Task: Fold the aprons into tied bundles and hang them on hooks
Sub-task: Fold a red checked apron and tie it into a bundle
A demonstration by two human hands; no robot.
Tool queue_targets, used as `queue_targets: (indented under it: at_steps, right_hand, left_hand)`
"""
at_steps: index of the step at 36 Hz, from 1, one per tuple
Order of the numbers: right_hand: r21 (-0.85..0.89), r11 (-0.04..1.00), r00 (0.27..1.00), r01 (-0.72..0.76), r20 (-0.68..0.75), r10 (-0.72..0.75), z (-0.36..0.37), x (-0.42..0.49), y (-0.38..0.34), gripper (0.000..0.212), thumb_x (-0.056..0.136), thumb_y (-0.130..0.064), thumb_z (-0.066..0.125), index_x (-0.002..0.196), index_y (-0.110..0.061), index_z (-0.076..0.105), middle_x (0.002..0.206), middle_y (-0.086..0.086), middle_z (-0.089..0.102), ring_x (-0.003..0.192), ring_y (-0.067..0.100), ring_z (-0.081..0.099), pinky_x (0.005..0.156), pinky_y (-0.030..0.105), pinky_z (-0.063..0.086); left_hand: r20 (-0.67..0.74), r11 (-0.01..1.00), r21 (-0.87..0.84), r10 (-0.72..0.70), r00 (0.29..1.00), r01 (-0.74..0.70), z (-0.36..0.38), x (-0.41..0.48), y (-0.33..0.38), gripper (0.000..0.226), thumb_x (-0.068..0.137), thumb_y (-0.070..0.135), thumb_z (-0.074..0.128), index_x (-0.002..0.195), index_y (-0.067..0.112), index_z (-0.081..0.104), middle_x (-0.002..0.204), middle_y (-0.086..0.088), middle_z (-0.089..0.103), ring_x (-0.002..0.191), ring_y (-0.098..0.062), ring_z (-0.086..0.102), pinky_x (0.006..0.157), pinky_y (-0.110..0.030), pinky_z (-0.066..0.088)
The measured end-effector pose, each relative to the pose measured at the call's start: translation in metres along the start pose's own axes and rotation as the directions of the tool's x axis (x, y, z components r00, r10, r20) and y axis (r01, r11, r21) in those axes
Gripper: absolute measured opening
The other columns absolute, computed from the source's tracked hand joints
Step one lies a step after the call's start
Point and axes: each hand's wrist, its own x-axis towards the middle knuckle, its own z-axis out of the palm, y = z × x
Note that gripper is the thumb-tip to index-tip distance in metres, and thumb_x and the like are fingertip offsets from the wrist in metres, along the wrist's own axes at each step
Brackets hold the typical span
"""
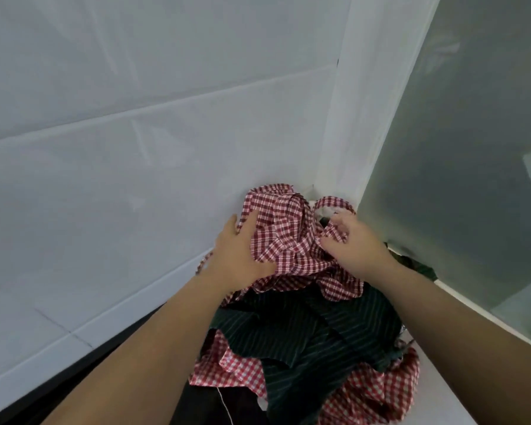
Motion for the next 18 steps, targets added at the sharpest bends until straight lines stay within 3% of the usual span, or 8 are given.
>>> queue_targets:
  at_steps: [2, 4, 6, 9, 11, 14, 18]
  right_hand:
    - [-0.051, 0.998, 0.999, 0.044, -0.013, -0.045, 0.006, 0.009, 0.005, 0.055, 0.088, -0.021, 0.061, 0.141, -0.018, 0.043, 0.147, 0.000, 0.040, 0.134, 0.016, 0.036, 0.099, 0.020, 0.024]
    - [-0.082, 0.996, 0.999, 0.031, 0.011, -0.030, 0.014, 0.018, 0.013, 0.068, 0.084, -0.029, 0.066, 0.144, -0.024, 0.035, 0.151, 0.000, 0.032, 0.138, 0.018, 0.027, 0.107, 0.027, 0.021]
    - [-0.101, 0.995, 0.997, -0.021, 0.078, 0.029, 0.025, 0.023, 0.018, 0.087, 0.079, -0.038, 0.070, 0.149, -0.032, 0.020, 0.157, -0.001, 0.015, 0.143, 0.021, 0.014, 0.116, 0.039, 0.018]
    - [-0.210, 0.976, 0.988, -0.054, 0.130, 0.083, 0.034, 0.022, 0.022, 0.106, 0.072, -0.048, 0.075, 0.149, -0.042, 0.002, 0.159, -0.001, -0.002, 0.145, 0.027, 0.005, 0.116, 0.052, 0.016]
    - [-0.234, 0.970, 0.986, -0.068, 0.130, 0.101, 0.035, 0.022, 0.022, 0.108, 0.071, -0.053, 0.075, 0.149, -0.044, 0.000, 0.159, -0.001, -0.004, 0.146, 0.028, 0.003, 0.116, 0.055, 0.014]
    - [-0.181, 0.983, 0.993, -0.037, 0.100, 0.056, 0.032, 0.022, 0.012, 0.096, 0.074, -0.055, 0.071, 0.148, -0.042, 0.013, 0.159, 0.002, 0.000, 0.146, 0.028, 0.005, 0.116, 0.053, 0.014]
    - [-0.043, 0.996, 0.991, 0.073, 0.111, -0.067, 0.029, 0.010, -0.016, 0.090, 0.078, -0.050, 0.071, 0.149, -0.034, 0.019, 0.157, 0.004, 0.010, 0.144, 0.024, 0.013, 0.117, 0.043, 0.017]
  left_hand:
    - [0.107, 0.999, 0.011, -0.035, 0.994, 0.034, 0.011, 0.014, -0.009, 0.121, 0.073, 0.044, 0.079, 0.150, 0.036, -0.014, 0.159, -0.011, -0.015, 0.147, -0.029, 0.001, 0.118, -0.047, 0.015]
    - [0.171, 0.999, -0.034, -0.012, 0.985, 0.018, 0.022, 0.025, -0.019, 0.113, 0.081, 0.036, 0.074, 0.151, 0.032, -0.014, 0.160, -0.013, 0.004, 0.142, -0.025, 0.022, 0.113, -0.033, 0.024]
    - [0.121, 0.993, -0.115, 0.053, 0.991, -0.039, 0.030, 0.030, -0.027, 0.082, 0.092, 0.021, 0.062, 0.153, 0.026, 0.008, 0.150, -0.009, 0.038, 0.121, -0.012, 0.044, 0.095, -0.011, 0.030]
    - [-0.006, 0.948, -0.318, 0.014, 1.000, -0.015, 0.023, 0.026, -0.020, 0.034, 0.098, 0.010, 0.049, 0.131, 0.015, 0.058, 0.117, 0.005, 0.066, 0.101, -0.005, 0.055, 0.076, -0.004, 0.036]
    - [-0.043, 0.857, -0.515, -0.019, 0.999, -0.006, 0.008, 0.018, -0.012, 0.023, 0.098, 0.009, 0.050, 0.103, 0.019, 0.070, 0.087, 0.014, 0.071, 0.083, -0.004, 0.064, 0.071, -0.010, 0.045]
    - [-0.049, 0.656, -0.754, -0.078, 0.996, 0.014, -0.024, -0.001, 0.000, 0.030, 0.093, 0.001, 0.050, 0.090, 0.020, 0.073, 0.085, 0.000, 0.075, 0.084, -0.020, 0.070, 0.076, -0.030, 0.053]
    - [-0.061, 0.388, -0.921, -0.064, 0.996, -0.032, -0.060, -0.043, 0.024, 0.033, 0.086, -0.013, 0.035, 0.084, 0.004, 0.064, 0.070, -0.007, 0.068, 0.063, -0.018, 0.067, 0.059, -0.024, 0.053]
